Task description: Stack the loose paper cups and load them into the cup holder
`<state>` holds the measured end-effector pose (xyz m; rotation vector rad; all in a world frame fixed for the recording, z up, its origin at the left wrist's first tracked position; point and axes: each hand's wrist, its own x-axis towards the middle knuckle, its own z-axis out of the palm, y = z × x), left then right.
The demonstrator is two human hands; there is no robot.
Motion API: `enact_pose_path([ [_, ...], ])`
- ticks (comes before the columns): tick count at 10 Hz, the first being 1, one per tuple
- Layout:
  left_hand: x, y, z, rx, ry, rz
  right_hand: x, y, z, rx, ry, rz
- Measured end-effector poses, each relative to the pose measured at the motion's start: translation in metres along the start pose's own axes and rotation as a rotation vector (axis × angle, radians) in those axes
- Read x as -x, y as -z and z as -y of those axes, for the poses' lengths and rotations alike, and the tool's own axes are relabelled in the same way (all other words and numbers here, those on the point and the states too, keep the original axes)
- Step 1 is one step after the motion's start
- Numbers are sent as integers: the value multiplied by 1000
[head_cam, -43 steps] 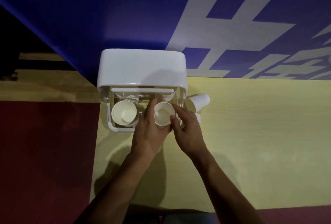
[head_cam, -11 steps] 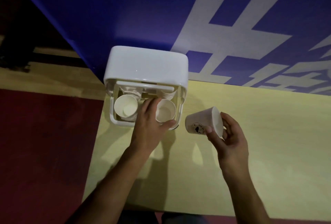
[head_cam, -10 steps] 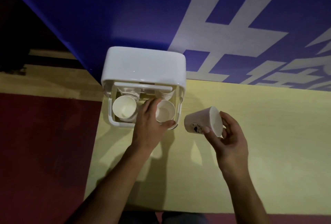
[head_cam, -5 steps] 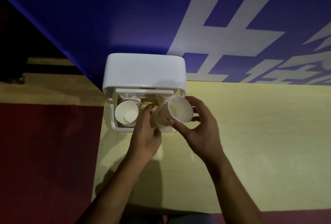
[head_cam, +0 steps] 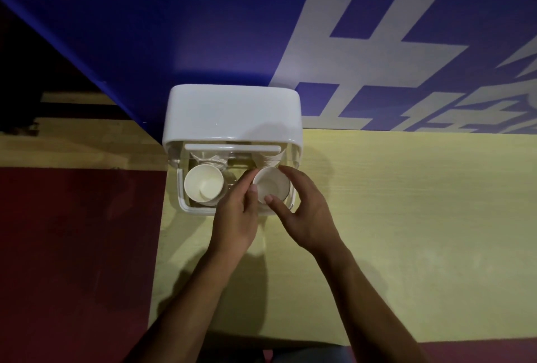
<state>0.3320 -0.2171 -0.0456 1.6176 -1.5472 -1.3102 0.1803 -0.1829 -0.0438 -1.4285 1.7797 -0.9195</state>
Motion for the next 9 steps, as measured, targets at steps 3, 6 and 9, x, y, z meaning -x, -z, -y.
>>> enact_pose_path([
  [3,-6,-1,12,-129,-17,15,0,-10,-11,44,23,-1],
  [6,-6,-1,10,-157,-6,32,2,-12,-13,73,2,-6],
  [9,39,18,-27,-30,71,32,57,13,9,16,-156,-170],
])
